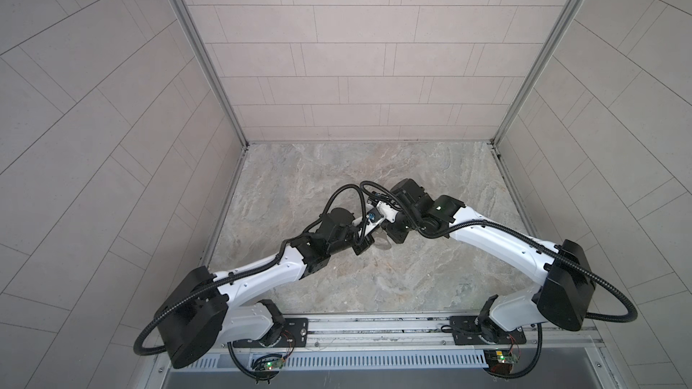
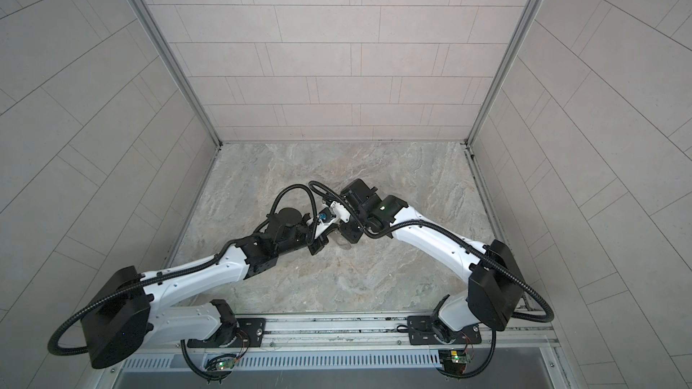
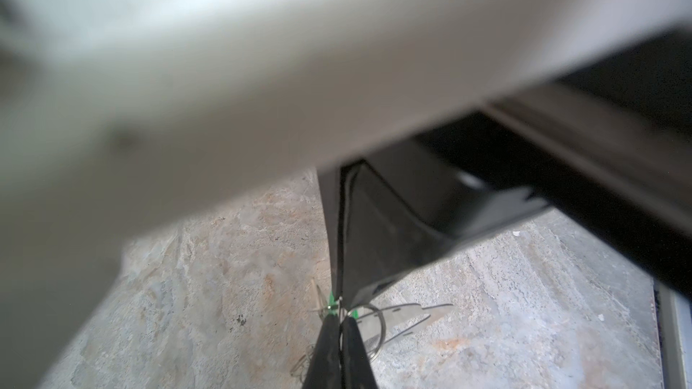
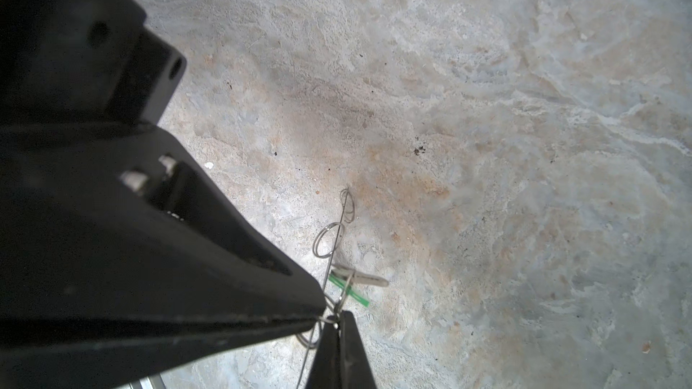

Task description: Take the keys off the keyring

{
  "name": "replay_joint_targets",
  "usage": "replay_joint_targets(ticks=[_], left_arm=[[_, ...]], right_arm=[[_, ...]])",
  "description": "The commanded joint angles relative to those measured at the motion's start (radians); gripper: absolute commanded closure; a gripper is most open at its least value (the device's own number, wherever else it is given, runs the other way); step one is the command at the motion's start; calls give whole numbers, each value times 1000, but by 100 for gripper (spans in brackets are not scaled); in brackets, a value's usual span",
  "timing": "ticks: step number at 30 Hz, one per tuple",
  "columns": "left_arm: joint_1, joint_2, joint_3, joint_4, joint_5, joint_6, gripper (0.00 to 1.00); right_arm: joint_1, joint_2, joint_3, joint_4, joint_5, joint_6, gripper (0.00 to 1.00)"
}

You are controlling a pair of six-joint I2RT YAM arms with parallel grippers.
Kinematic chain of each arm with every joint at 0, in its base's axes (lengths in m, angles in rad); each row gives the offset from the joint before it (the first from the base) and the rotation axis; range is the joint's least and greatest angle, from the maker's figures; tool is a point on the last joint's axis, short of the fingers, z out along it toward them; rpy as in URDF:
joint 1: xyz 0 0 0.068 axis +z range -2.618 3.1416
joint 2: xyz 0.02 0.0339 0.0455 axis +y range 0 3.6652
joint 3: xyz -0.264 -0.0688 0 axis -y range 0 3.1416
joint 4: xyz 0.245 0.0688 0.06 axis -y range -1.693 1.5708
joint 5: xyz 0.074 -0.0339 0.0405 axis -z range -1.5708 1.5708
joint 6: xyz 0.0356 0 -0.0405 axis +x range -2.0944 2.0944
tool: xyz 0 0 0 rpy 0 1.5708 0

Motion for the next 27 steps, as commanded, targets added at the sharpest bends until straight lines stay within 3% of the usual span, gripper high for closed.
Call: replay_joint_targets(ticks=[1, 15, 27], left_arm=[[42, 22, 14, -33, -34, -90, 100], [128, 18, -21, 128, 166, -176, 100], [150, 55, -36, 264, 371, -225, 100]], right_arm=[[27, -73, -2, 30, -35, -68, 98], [-16, -234, -136, 68, 121, -149, 71], [-21, -275, -277, 207, 114, -147, 68]])
